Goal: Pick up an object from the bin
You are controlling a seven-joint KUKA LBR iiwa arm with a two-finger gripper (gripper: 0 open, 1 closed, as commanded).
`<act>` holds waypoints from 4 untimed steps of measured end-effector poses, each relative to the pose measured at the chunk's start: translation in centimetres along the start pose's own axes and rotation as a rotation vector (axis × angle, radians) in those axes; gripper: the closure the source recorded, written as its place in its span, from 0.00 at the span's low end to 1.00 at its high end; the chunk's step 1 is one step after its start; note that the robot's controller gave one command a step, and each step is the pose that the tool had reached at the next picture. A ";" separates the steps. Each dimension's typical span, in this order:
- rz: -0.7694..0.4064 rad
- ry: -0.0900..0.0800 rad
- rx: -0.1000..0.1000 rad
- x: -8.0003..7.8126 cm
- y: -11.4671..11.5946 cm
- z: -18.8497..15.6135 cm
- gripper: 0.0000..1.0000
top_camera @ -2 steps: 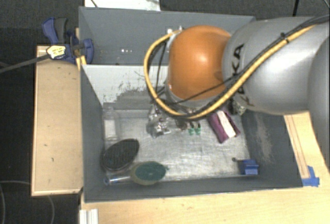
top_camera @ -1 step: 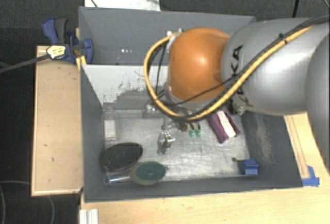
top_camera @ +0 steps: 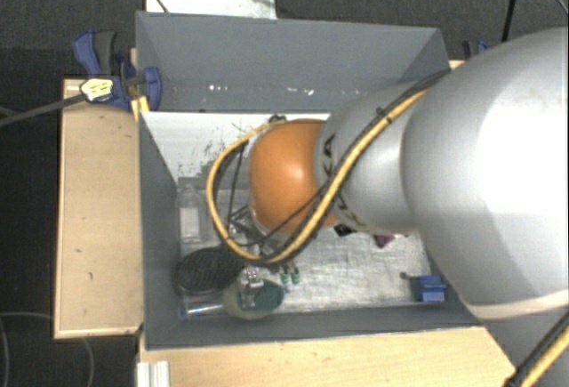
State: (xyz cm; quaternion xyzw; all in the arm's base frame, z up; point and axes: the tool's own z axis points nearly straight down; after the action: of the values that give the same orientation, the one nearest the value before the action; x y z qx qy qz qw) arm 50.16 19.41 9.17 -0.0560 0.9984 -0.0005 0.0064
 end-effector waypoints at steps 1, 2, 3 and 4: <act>0.199 -0.016 0.014 -1.7 0.6 0.3 0.00; 0.195 -0.011 -0.001 -1.2 1.6 1.0 1.00; 0.191 0.003 -0.004 -1.3 1.9 -10.9 1.00; 0.188 0.011 -0.001 -1.1 1.8 -10.5 0.00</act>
Offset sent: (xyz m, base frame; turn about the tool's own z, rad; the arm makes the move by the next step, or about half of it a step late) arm 0.0084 0.0376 -0.0217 0.2493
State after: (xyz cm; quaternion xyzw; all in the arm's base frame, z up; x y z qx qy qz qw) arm 50.88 21.37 19.68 0.0378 0.9993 0.0003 0.0009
